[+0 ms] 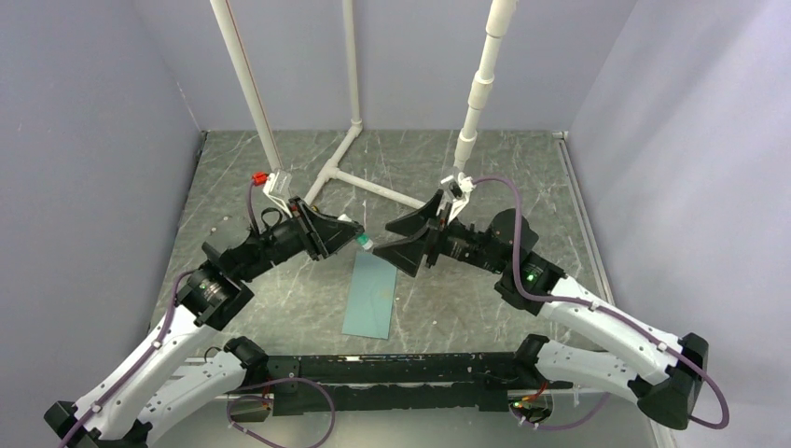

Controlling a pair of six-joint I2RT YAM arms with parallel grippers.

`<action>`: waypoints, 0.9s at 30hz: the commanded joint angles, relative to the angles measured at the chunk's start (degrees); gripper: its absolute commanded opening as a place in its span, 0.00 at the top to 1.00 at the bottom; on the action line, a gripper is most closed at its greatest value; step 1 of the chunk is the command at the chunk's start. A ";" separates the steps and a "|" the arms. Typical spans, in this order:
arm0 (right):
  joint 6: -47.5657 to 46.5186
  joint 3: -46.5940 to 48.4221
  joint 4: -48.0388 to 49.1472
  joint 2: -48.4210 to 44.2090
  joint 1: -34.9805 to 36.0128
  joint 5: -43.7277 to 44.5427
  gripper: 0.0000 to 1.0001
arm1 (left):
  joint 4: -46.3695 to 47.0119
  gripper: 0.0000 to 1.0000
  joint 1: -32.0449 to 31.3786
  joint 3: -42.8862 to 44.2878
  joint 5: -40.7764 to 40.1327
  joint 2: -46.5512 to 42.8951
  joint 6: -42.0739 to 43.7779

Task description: Place the letter into the envelope and seal it

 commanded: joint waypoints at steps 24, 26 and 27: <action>10.77 -0.78 16.35 4.42 0.05 -18.45 0.71 | 20.54 0.98 -0.01 -0.52 20.84 0.18 7.02; 9.62 -0.67 15.48 4.43 0.04 -17.23 0.86 | 20.44 0.97 0.00 -0.71 19.30 -0.21 7.06; 8.23 -0.46 14.61 4.57 0.12 -16.63 0.93 | 20.24 0.98 0.01 -0.78 18.51 -0.48 7.08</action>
